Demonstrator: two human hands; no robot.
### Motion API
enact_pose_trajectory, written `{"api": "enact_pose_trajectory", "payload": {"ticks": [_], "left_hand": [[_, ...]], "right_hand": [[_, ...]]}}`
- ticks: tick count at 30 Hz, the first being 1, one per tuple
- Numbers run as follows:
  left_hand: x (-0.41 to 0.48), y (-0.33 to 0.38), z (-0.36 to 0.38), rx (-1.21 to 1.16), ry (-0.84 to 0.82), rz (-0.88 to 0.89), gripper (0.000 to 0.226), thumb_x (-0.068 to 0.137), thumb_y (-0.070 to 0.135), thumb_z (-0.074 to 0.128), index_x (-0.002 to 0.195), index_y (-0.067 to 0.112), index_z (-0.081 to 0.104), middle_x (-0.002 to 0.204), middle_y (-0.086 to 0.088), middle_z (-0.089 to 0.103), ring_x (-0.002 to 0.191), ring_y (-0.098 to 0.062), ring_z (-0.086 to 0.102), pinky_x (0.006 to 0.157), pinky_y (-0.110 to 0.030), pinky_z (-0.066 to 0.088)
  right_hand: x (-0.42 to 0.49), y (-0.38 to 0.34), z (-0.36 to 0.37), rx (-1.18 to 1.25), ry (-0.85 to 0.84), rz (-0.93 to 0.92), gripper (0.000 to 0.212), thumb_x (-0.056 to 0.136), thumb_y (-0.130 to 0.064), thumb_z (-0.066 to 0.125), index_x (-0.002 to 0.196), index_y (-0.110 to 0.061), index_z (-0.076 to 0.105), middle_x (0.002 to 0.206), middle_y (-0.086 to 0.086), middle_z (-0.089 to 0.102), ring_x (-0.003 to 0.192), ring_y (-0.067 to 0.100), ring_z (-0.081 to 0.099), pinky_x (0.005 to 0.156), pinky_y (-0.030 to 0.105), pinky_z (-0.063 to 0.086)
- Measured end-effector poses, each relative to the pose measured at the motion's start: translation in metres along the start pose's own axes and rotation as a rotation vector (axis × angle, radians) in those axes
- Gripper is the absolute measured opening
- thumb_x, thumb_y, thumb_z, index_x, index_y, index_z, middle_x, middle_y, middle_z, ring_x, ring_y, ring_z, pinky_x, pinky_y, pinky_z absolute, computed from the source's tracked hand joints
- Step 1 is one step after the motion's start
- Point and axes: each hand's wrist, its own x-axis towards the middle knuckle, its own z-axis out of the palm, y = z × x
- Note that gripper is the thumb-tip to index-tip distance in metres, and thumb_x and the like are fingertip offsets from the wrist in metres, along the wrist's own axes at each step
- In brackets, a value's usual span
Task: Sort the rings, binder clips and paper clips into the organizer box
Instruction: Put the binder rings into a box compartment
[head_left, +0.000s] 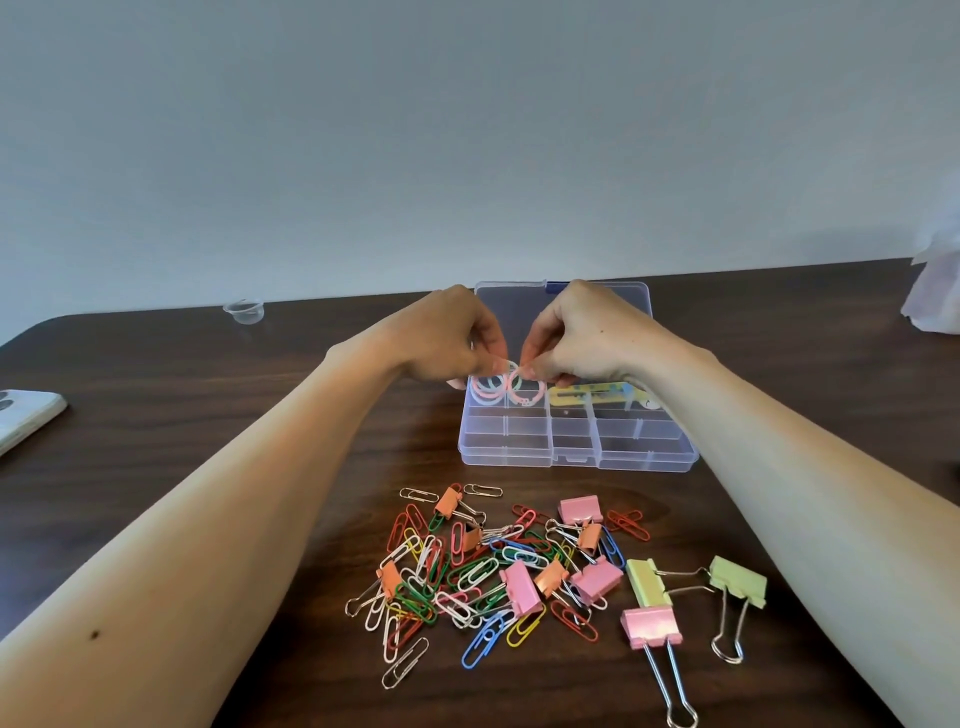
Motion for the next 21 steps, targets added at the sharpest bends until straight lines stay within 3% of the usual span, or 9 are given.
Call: {"api": "enact_pose_trajectory", "payload": {"ticks": [3, 8, 13, 18, 21], "left_hand": [[-0.0019, -0.0006, -0.0022, -0.110, -0.004, -0.015, 0.015, 0.092, 0.023, 0.066, 0.096, 0.011, 0.074, 0.084, -0.003, 0.074, 0.064, -0.007, 0.069, 0.064, -0.019, 0.058], [-0.0004, -0.0007, -0.0019, -0.129, 0.005, -0.028, 0.014, 0.092, 0.015, 0.064, 0.098, 0.009, 0.075, 0.084, -0.010, 0.074, 0.062, -0.009, 0.067, 0.058, -0.014, 0.054], [0.0011, 0.0008, 0.0006, -0.111, 0.004, -0.027, 0.010, 0.088, 0.018, 0.068, 0.091, 0.011, 0.075, 0.080, -0.008, 0.074, 0.065, -0.013, 0.065, 0.059, -0.019, 0.057], [0.0007, 0.0030, 0.0026, -0.031, -0.041, -0.005, 0.011, 0.091, 0.022, 0.065, 0.090, 0.014, 0.073, 0.082, -0.004, 0.072, 0.068, -0.013, 0.063, 0.058, -0.023, 0.058], [0.0011, 0.0044, 0.0029, 0.028, 0.013, 0.002, 0.011, 0.091, 0.023, 0.065, 0.081, 0.019, 0.068, 0.074, 0.002, 0.068, 0.065, -0.012, 0.061, 0.055, -0.019, 0.050]], "right_hand": [[-0.0003, 0.0012, -0.0015, 0.015, 0.000, -0.002, 0.006, 0.078, -0.013, 0.080, 0.074, -0.017, 0.079, 0.066, 0.000, 0.074, 0.055, 0.011, 0.069, 0.060, 0.022, 0.057], [0.0018, 0.0035, 0.0004, 0.036, 0.023, -0.004, 0.004, 0.082, -0.019, 0.077, 0.080, -0.015, 0.078, 0.068, 0.002, 0.075, 0.055, 0.012, 0.070, 0.061, 0.024, 0.058], [0.0014, 0.0033, 0.0008, 0.052, 0.004, -0.004, 0.005, 0.082, -0.018, 0.077, 0.085, -0.014, 0.079, 0.074, 0.004, 0.076, 0.062, 0.017, 0.073, 0.066, 0.028, 0.061], [0.0009, 0.0032, -0.0007, 0.056, -0.022, -0.002, 0.001, 0.081, -0.014, 0.078, 0.079, -0.014, 0.079, 0.071, 0.004, 0.075, 0.056, 0.012, 0.069, 0.060, 0.023, 0.058], [0.0018, 0.0045, -0.0004, 0.064, -0.020, -0.012, 0.004, 0.079, -0.014, 0.079, 0.075, -0.015, 0.078, 0.075, 0.005, 0.076, 0.066, 0.020, 0.074, 0.070, 0.033, 0.063]]}}
